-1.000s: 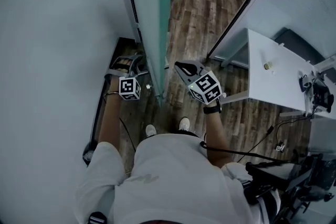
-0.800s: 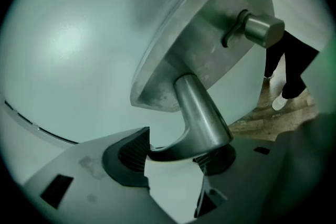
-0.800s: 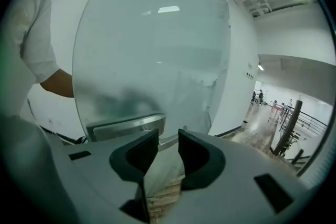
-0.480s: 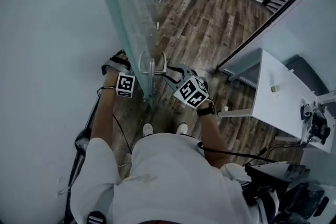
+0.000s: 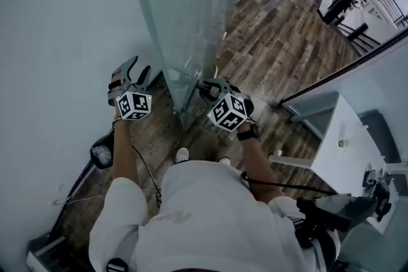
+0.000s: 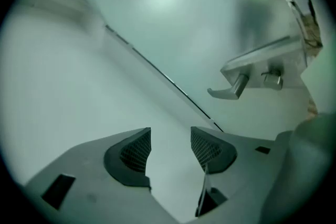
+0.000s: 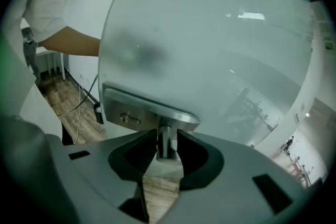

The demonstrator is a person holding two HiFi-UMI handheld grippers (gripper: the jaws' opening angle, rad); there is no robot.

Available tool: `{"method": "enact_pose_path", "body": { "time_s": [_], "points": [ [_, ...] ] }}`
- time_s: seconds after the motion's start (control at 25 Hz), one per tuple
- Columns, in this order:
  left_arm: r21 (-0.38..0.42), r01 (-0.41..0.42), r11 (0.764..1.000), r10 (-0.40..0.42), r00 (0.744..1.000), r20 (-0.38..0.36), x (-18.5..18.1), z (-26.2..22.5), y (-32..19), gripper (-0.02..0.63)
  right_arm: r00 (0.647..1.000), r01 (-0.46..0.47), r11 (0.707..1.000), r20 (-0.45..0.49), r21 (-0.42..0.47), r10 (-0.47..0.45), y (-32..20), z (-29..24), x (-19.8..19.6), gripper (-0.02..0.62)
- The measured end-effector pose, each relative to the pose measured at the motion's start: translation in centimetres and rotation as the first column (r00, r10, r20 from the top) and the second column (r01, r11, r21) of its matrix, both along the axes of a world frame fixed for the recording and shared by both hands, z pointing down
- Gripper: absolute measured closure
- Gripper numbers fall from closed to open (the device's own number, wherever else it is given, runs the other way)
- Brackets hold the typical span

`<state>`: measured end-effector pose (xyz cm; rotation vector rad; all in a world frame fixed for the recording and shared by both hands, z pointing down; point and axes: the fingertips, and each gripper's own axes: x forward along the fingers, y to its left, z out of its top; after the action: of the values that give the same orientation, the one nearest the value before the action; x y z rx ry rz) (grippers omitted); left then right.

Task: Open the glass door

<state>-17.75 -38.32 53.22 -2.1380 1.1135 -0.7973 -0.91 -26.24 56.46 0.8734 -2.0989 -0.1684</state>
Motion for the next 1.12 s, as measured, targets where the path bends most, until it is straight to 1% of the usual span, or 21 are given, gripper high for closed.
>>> {"method": "enact_pose_path", "body": {
  "time_s": [0.04,0.08,0.12,0.16,0.2,0.28,0.36,0.4,0.48,0.56,0.68,0.84,0.88,0.92,0.96,1.04,1.08,1.12],
  "points": [
    [-0.026,0.04,0.999,-0.042,0.996,-0.081,-1.6,0.3,0.4,0.368,1.0,0.007,1.0,-0.023,-0.006,-0.007,-0.9,0.7,-0.9,0.477],
    [-0.055,0.072,0.996,-0.08,0.984,-0.162,-2.8,0.4,1.1,0.368,0.999,0.013,1.0,-0.047,-0.008,-0.013,-1.5,1.3,-1.7,0.477],
    [-0.087,0.097,0.991,-0.116,0.963,-0.243,-3.8,0.4,1.9,0.368,0.997,0.018,1.0,-0.07,-0.009,-0.019,-1.9,1.8,-2.3,0.483],
    [-0.12,0.118,0.986,-0.151,0.935,-0.321,-4.6,0.0,2.8,0.371,0.996,0.021,1.0,-0.084,-0.013,-0.022,-2.2,2.0,-2.8,0.485],
    [-0.151,0.136,0.979,-0.185,0.9,-0.394,-5.4,-0.6,3.8,0.38,0.996,0.02,0.999,-0.083,-0.025,-0.022,-2.4,1.9,-3.1,0.486],
    [-0.195,0.164,0.967,-0.243,0.822,-0.515,-6.7,-1.8,5.7,0.4,0.998,0.019,0.999,-0.054,-0.049,-0.022,-2.5,1.5,-3.7,0.486],
    [-0.225,0.183,0.957,-0.284,0.749,-0.599,-7.7,-2.5,7.3,0.415,0.999,0.019,0.999,-0.03,-0.045,-0.02,-2.6,0.9,-4.2,0.486],
    [-0.232,0.19,0.954,-0.296,0.722,-0.626,-8.3,-2.9,8.0,0.423,1.0,0.013,0.999,-0.026,-0.036,-0.014,-2.8,0.6,-4.6,0.486],
    [-0.24,0.202,0.95,-0.312,0.686,-0.657,-9.7,-3.4,8.9,0.44,1.0,-0.005,1.0,-0.023,-0.023,0.004,-3.5,0.2,-6.0,0.486],
    [-0.25,0.212,0.945,-0.326,0.663,-0.674,-12.0,-2.9,9.3,0.457,1.0,-0.014,1.0,-0.016,-0.015,0.014,-4.4,0.4,-8.5,0.486],
    [-0.287,0.224,0.931,-0.363,0.644,-0.674,-15.1,-0.4,9.0,0.466,0.999,-0.03,0.999,-0.016,0.021,0.03,-6.2,1.1,-11.9,0.486],
    [-0.328,0.228,0.917,-0.397,0.603,-0.692,-17.3,1.4,8.6,0.502,0.997,-0.052,0.996,-0.049,0.077,0.056,-9.1,0.9,-14.5,0.486],
    [-0.333,0.229,0.915,-0.402,0.597,-0.694,-17.7,1.7,8.6,0.508,0.997,-0.058,0.995,-0.048,0.08,0.062,-9.8,0.9,-15.1,0.486],
    [-0.337,0.231,0.913,-0.406,0.598,-0.691,-18.0,2.0,8.8,0.509,0.997,-0.064,0.995,-0.045,0.081,0.068,-10.4,0.9,-15.7,0.486],
    [-0.34,0.233,0.911,-0.409,0.605,-0.683,-18.2,2.5,9.0,0.512,0.997,-0.07,0.994,-0.04,0.082,0.073,-10.9,1.0,-16.3,0.486],
    [-0.343,0.243,0.907,-0.417,0.626,-0.658,-18.8,3.6,9.4,0.523,0.996,-0.078,0.993,-0.034,0.092,0.081,-12.0,1.3,-17.8,0.486],
    [-0.349,0.252,0.903,-0.426,0.63,-0.649,-19.2,4.3,9.3,0.525,0.996,-0.078,0.991,-0.038,0.109,0.083,-12.7,1.4,-18.6,0.486],
    [-0.357,0.26,0.897,-0.438,0.625,-0.646,-19.5,5.0,9.1,0.526,0.995,-0.076,0.988,-0.049,0.136,0.083,-13.5,1.4,-19.3,0.486]
  ]
}}
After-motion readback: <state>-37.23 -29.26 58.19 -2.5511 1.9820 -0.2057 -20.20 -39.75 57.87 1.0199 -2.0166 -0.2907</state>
